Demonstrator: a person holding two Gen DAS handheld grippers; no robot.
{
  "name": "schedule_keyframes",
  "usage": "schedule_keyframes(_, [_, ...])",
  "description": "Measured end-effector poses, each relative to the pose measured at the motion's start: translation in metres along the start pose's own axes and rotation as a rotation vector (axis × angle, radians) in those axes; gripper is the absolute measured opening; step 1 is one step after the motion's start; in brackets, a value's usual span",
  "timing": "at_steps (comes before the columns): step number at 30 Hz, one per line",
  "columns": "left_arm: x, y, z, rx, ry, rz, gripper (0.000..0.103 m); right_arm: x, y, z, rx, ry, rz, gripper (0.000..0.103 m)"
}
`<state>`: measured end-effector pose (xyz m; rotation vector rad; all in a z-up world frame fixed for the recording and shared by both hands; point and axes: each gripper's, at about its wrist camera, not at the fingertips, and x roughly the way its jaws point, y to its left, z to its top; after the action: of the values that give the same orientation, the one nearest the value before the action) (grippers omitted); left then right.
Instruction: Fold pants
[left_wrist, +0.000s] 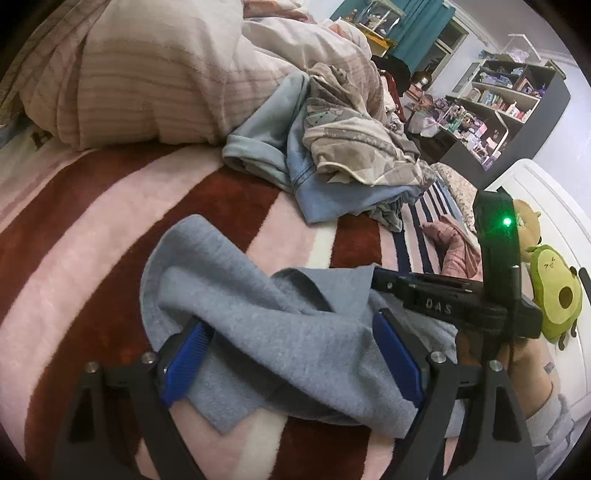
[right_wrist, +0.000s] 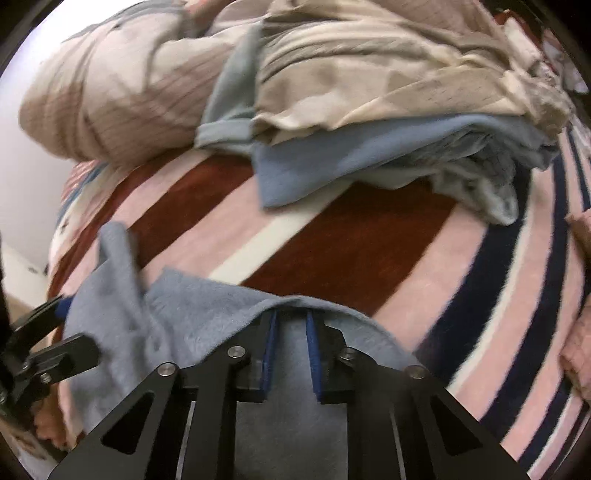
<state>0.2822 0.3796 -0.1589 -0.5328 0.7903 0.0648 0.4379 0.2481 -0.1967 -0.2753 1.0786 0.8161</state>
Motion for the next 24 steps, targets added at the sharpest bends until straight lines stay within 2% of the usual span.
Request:
schedule_keyframes(2, [-0.002, 0.001, 0.001, 0.000, -0.011, 0.000, 0.085, -0.003, -0.004, 0.003, 0.016, -0.018, -0.014, 0.012])
schedule_keyframes(3, [-0.003, 0.002, 0.001, 0.004, -0.014, 0.007, 0.085, -0.008, -0.005, 0.003, 0.019, -0.029, -0.004, 0.015])
schedule_keyframes(5, [-0.003, 0.003, 0.002, 0.008, -0.015, 0.029, 0.085, -0.017, -0.003, 0.000, 0.001, -0.033, 0.038, 0.016])
schedule_keyframes(8, [-0.003, 0.008, 0.003, -0.017, -0.020, 0.024, 0.085, -0.027, 0.008, -0.012, -0.051, 0.009, 0.119, 0.015])
schedule_keyframes(10, [-0.004, 0.009, 0.005, -0.027, -0.026, 0.024, 0.085, -0.030, 0.019, -0.022, -0.104, 0.031, 0.106, 0.015])
schedule_keyframes(13, [-0.003, 0.009, 0.005, -0.020, -0.024, 0.045, 0.085, -0.035, 0.027, -0.033, -0.100, 0.038, 0.132, 0.016])
schedule_keyframes(15, [-0.003, 0.011, 0.005, -0.024, -0.022, 0.047, 0.085, -0.049, 0.034, -0.045, -0.107, 0.012, 0.170, 0.027])
schedule_keyframes(16, [-0.003, 0.011, 0.005, -0.025, -0.023, 0.044, 0.085, -0.056, 0.037, -0.051, -0.113, -0.004, 0.178, 0.043])
schedule_keyframes(17, [-0.005, 0.012, 0.005, -0.026, -0.025, 0.040, 0.085, -0.062, 0.040, -0.057, -0.120, -0.019, 0.185, 0.052])
schedule_keyframes(19, [-0.007, 0.012, 0.004, -0.024, -0.029, 0.038, 0.085, -0.075, 0.047, -0.067, -0.157, -0.033, 0.193, 0.053])
schedule_keyframes(22, [-0.010, 0.012, 0.001, -0.013, -0.027, 0.040, 0.085, -0.082, 0.060, -0.084, -0.251, -0.016, 0.177, 0.064])
schedule_keyframes(24, [-0.011, 0.010, -0.001, -0.002, -0.027, 0.046, 0.085, -0.077, 0.072, -0.093, -0.332, -0.005, 0.110, 0.066])
